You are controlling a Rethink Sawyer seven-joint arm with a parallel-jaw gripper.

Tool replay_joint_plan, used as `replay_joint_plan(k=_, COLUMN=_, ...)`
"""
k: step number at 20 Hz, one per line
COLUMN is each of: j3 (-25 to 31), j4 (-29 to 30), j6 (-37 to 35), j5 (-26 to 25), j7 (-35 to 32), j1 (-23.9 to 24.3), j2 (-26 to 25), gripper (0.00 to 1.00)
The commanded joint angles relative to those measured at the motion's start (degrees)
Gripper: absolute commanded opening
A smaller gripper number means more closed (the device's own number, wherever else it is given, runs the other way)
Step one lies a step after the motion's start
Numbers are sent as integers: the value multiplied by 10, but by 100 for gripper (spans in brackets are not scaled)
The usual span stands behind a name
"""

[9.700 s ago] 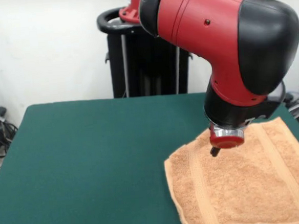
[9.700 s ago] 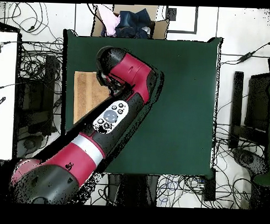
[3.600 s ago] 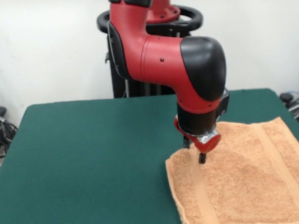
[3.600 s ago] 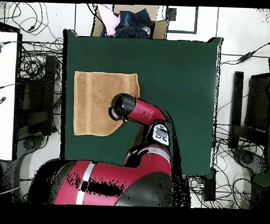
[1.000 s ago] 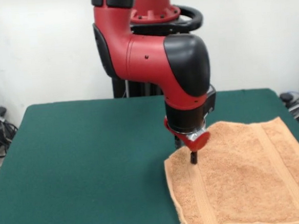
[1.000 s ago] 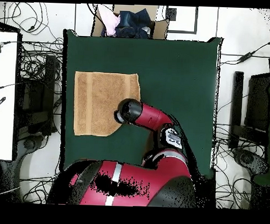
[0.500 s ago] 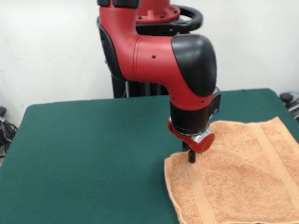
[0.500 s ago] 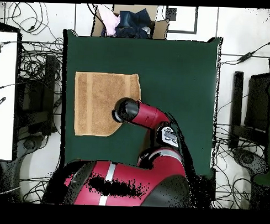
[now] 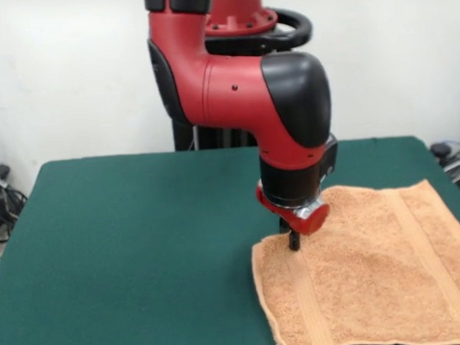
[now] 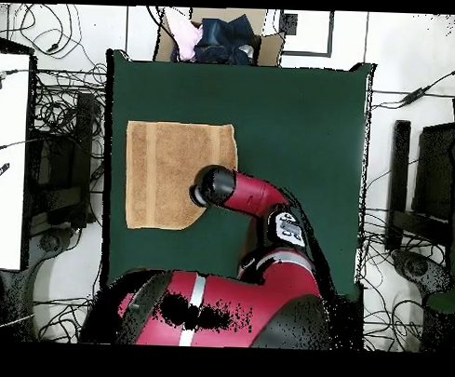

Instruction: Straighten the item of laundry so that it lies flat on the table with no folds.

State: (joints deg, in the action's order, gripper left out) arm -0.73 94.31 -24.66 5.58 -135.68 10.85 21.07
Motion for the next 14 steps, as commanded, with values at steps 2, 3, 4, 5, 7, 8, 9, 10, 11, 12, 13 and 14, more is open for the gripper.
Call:
replay_joint_plan(k=2, j3=17, j4=26, j6=56, j5=-87, j7=49, j1=59, j2=-59, gripper=0)
replay_joint_plan(k=3, j3=18, j4=30, j6=53, j5=-97, j7=55, j1=67, j2=-54, gripper=0)
replay_joint_plan(k=4, j3=19, j4=32, j6=48, j5=-108, j7=63, j1=76, j2=-50, gripper=0)
replay_joint_plan(k=5, j3=21, j4=35, j6=46, j5=-118, j7=69, j1=85, j2=-47, gripper=0)
replay_joint_plan(k=7, j3=22, j4=39, j6=47, j5=-141, j7=77, j1=100, j2=-40, gripper=0)
replay_joint_plan(k=8, j3=25, j4=43, j6=46, j5=-151, j7=83, j1=110, j2=-36, gripper=0)
replay_joint_plan(k=9, j3=29, j4=46, j6=45, j5=-161, j7=85, j1=119, j2=-33, gripper=0)
replay_joint_plan(k=10, j3=35, j4=49, j6=42, j5=-170, j7=88, j1=129, j2=-31, gripper=0)
replay_joint_plan(k=11, j3=39, j4=51, j6=39, j5=-180, j7=88, j1=136, j2=-29, gripper=0)
replay_joint_plan(k=12, j3=42, j4=53, j6=38, j5=-187, j7=87, j1=142, j2=-26, gripper=0)
replay_joint_plan(k=13, j3=45, j4=55, j6=36, j5=-195, j7=87, j1=147, j2=-24, gripper=0)
replay_joint_plan(k=14, j3=49, j4=55, j6=32, j5=-201, j7=85, j1=152, j2=-23, gripper=0)
